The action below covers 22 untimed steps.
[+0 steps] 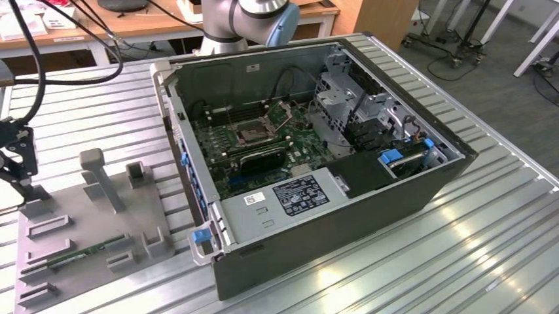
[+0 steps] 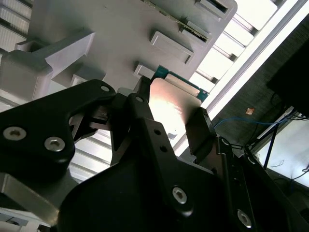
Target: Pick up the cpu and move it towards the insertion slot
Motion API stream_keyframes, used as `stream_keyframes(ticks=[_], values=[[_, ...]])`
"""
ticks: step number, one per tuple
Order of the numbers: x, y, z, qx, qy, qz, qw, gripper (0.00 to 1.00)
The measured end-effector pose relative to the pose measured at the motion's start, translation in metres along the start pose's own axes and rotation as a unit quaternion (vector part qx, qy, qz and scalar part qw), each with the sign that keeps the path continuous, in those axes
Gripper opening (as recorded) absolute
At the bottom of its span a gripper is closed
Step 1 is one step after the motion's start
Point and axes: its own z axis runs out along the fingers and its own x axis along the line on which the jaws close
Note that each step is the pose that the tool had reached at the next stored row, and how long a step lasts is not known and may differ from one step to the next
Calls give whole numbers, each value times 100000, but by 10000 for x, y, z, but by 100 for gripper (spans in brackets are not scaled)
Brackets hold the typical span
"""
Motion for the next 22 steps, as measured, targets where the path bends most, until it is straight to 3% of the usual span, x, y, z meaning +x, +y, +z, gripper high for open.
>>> stream_keyframes(ticks=[6,22], values=[[0,2,-66,-5,-9,0,100000,54],[0,10,-411,-3,-3,-3,100000,54]])
